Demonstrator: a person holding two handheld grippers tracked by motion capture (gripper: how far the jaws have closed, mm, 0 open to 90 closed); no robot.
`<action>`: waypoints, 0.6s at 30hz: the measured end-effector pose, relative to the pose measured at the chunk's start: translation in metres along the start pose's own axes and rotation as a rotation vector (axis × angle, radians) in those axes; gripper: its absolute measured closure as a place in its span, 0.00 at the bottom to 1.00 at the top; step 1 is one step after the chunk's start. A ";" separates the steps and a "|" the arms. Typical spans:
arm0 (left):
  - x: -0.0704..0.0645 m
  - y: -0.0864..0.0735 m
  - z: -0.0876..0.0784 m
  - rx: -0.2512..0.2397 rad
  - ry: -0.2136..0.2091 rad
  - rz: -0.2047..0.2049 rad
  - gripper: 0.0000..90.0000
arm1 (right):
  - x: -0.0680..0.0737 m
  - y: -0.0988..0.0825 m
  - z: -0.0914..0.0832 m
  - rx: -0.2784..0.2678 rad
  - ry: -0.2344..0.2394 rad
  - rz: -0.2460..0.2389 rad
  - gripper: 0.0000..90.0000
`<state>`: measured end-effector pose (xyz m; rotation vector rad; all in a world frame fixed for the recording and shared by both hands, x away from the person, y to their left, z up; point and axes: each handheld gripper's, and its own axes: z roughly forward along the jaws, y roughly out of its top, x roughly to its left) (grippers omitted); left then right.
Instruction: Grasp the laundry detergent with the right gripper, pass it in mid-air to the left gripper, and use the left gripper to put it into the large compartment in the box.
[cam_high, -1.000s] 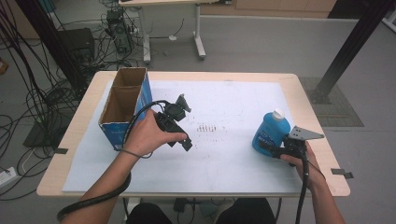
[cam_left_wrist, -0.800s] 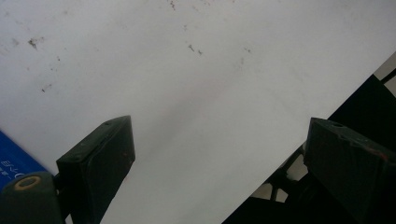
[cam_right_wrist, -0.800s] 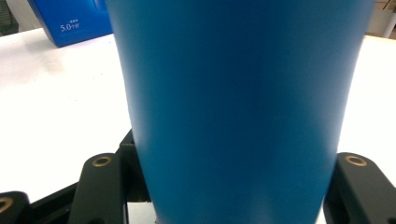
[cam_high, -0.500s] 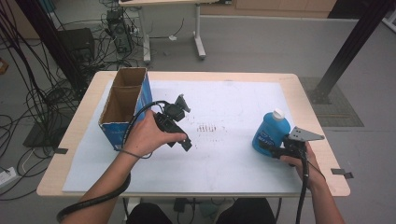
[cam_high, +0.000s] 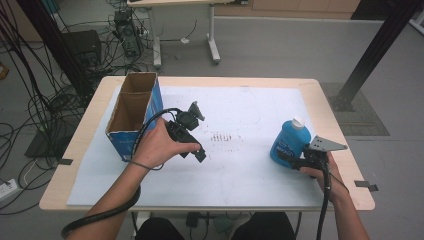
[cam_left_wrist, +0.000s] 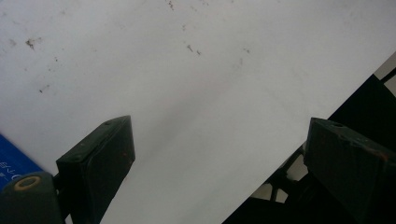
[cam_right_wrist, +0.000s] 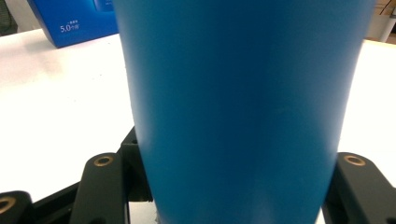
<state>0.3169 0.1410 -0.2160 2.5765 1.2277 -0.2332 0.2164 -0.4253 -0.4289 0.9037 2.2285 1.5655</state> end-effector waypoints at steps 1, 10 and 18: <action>0.000 0.000 0.000 0.000 0.000 0.002 0.10 | 0.000 0.000 0.000 -0.001 0.000 0.001 0.44; -0.002 0.001 0.000 0.002 0.000 0.005 0.10 | 0.000 -0.001 0.000 -0.001 0.001 0.009 0.44; -0.002 0.001 0.000 0.002 -0.001 0.008 0.10 | 0.001 -0.001 0.000 -0.002 -0.003 -0.005 0.44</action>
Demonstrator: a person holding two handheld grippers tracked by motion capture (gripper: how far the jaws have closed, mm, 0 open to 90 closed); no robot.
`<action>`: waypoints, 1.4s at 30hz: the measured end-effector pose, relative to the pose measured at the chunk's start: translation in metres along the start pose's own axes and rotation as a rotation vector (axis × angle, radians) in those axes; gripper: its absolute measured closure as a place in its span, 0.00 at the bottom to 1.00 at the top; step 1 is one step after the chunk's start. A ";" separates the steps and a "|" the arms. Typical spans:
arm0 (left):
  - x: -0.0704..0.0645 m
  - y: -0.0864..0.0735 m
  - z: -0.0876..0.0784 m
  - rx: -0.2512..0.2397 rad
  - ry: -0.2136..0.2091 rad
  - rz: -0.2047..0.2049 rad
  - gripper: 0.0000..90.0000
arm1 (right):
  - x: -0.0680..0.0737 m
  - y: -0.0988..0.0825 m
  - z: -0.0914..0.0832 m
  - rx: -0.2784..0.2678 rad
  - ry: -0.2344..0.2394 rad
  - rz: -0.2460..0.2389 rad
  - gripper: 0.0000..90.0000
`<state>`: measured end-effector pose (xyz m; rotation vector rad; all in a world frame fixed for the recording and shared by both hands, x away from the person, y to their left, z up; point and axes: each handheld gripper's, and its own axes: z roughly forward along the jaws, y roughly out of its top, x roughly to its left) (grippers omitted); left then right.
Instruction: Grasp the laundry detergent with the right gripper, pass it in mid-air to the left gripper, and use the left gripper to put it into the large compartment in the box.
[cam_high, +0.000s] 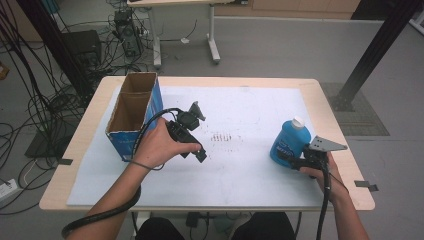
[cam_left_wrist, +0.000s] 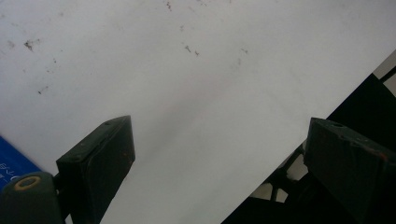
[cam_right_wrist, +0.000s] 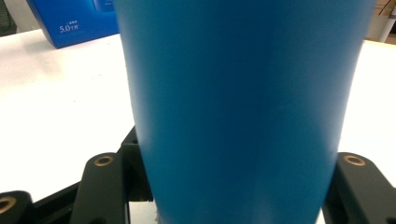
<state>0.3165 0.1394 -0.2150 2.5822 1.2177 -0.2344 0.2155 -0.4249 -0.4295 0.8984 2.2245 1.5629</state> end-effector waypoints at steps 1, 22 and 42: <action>0.000 0.000 0.000 -0.001 0.001 0.000 0.10 | 0.000 -0.001 0.000 -0.002 -0.001 -0.001 0.44; -0.002 0.001 0.000 -0.001 0.002 0.017 0.10 | 0.000 -0.003 0.000 -0.011 0.001 -0.005 0.44; -0.002 0.004 -0.005 -0.006 0.002 0.029 0.10 | 0.000 -0.002 0.000 -0.010 0.001 -0.007 0.45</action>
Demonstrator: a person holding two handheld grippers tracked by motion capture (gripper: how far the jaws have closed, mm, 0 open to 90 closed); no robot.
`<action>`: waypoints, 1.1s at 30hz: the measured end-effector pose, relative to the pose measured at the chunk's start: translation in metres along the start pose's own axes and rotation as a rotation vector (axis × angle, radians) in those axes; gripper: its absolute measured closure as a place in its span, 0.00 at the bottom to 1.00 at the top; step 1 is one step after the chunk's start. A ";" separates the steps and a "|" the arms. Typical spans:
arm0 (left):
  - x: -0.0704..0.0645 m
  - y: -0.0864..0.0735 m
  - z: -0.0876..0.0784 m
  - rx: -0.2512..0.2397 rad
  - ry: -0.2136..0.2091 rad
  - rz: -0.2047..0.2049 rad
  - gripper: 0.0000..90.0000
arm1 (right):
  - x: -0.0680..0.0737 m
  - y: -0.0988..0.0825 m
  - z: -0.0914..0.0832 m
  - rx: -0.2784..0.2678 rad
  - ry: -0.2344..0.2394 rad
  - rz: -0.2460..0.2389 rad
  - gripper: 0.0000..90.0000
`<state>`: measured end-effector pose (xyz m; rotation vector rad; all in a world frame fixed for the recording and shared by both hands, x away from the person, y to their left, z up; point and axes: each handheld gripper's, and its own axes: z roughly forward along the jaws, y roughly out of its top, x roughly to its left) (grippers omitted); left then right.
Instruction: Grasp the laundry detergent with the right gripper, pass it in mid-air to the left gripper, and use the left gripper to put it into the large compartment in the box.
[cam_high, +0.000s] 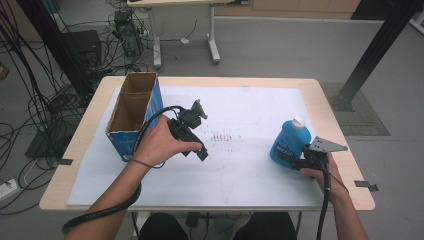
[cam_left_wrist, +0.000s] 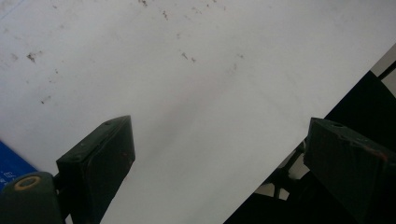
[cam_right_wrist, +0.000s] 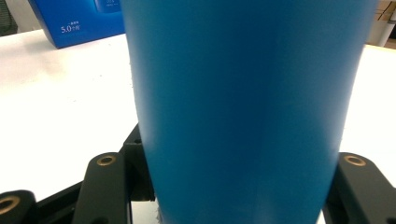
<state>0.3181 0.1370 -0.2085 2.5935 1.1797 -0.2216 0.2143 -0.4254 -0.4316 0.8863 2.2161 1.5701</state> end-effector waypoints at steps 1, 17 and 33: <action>0.000 -0.001 -0.001 -0.003 0.000 -0.002 0.10 | 0.000 0.000 0.000 0.000 0.000 0.000 0.45; 0.007 -0.001 -0.001 -0.006 -0.006 -0.004 0.10 | 0.001 0.000 0.000 0.001 -0.005 0.001 0.45; 0.008 -0.003 0.000 -0.005 -0.006 -0.003 0.10 | 0.001 0.000 0.000 0.002 -0.006 0.001 0.45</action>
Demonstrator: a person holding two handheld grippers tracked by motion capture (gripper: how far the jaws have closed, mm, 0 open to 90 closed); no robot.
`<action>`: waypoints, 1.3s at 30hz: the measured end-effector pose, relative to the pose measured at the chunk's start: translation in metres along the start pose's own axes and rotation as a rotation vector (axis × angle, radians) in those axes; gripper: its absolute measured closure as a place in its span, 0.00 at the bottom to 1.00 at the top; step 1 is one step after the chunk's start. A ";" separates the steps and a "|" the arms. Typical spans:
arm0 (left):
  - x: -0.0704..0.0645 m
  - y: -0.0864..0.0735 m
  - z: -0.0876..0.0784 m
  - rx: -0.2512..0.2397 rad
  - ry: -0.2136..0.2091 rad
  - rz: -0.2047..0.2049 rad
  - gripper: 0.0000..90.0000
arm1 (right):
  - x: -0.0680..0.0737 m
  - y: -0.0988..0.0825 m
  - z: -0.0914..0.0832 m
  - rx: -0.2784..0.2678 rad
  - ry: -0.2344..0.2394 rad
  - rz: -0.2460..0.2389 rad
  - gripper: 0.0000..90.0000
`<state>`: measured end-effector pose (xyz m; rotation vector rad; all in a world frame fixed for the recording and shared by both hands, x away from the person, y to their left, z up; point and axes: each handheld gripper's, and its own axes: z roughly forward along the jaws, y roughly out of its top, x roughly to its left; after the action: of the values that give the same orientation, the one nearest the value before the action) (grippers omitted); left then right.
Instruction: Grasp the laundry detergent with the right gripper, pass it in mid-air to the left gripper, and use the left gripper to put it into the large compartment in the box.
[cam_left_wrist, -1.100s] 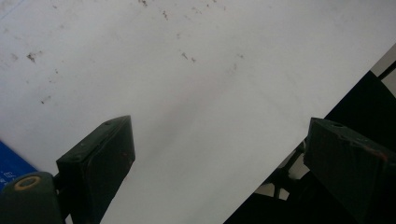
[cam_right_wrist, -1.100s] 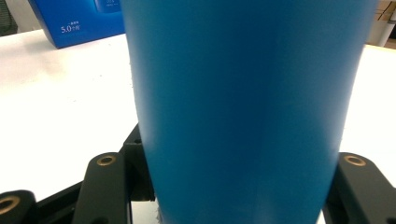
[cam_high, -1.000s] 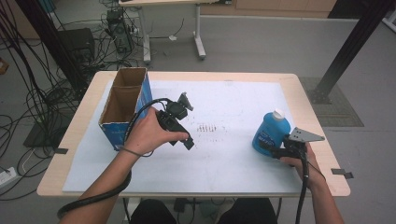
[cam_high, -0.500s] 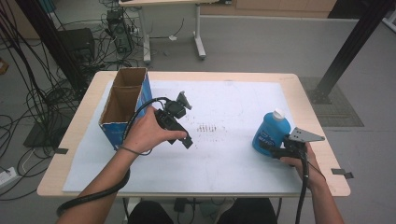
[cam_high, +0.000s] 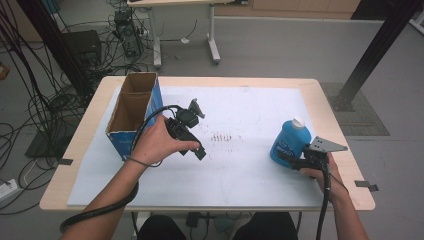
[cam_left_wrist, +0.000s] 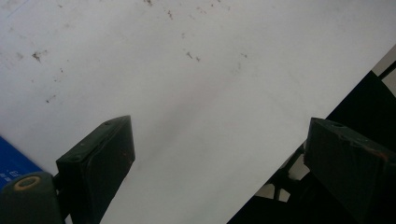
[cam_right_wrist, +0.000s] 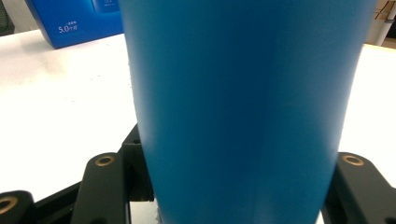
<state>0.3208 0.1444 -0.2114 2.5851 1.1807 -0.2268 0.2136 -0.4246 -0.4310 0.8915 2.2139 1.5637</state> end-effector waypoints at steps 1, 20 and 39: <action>0.000 0.000 0.000 -0.002 -0.001 -0.002 0.10 | 0.000 0.000 0.000 0.000 0.000 0.000 0.45; 0.001 -0.002 0.003 0.001 -0.004 0.005 0.11 | -0.001 0.001 0.000 0.001 0.003 0.010 0.45; 0.001 -0.002 -0.005 -0.007 -0.003 0.022 0.11 | 0.002 0.015 0.008 0.009 0.044 -0.002 0.45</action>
<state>0.3200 0.1478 -0.2074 2.5895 1.1491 -0.2221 0.2216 -0.4142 -0.4204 0.8654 2.2528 1.5893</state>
